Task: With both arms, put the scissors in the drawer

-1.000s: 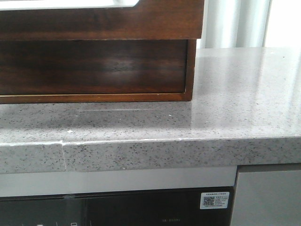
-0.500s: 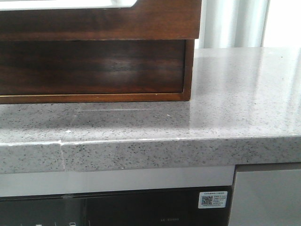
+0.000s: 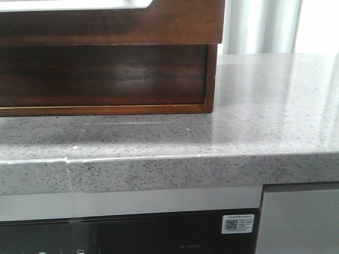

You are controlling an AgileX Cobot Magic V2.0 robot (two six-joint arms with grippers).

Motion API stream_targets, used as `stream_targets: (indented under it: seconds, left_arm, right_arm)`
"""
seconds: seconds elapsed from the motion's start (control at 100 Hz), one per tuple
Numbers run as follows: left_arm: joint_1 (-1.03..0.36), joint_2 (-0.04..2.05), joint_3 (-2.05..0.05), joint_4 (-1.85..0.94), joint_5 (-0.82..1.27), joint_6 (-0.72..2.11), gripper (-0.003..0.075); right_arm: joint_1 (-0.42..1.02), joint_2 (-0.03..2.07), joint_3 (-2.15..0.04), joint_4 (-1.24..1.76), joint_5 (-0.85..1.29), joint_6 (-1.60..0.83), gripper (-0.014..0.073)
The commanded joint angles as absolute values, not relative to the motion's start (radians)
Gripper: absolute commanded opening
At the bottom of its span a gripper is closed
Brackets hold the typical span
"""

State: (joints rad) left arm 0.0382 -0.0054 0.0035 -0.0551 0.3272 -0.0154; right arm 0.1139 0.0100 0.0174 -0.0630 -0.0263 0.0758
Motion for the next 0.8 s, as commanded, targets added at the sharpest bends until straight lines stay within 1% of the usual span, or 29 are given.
stream_targets:
  seconds: [0.0,0.18,0.34,0.79]
  left_arm:
    - [0.039,-0.041,0.019,-0.066,0.275,-0.014,0.0003]
    - [0.039,-0.041,0.019,-0.066,0.275,-0.014,0.0003]
    - [0.039,-0.041,0.019,-0.066,0.275,-0.014,0.0003]
    - [0.039,-0.041,0.019,-0.066,0.275,-0.014,0.0003]
  right_arm:
    - [0.07,0.012,0.029,-0.082,-0.019,0.087,-0.0106]
    - [-0.003,-0.032,0.029,-0.095,0.158,0.082,-0.0106]
    - [-0.017,-0.032,0.029,-0.102,0.3,0.067,-0.0106]
    - [-0.017,-0.032,0.029,-0.102,0.303,0.047,-0.0106]
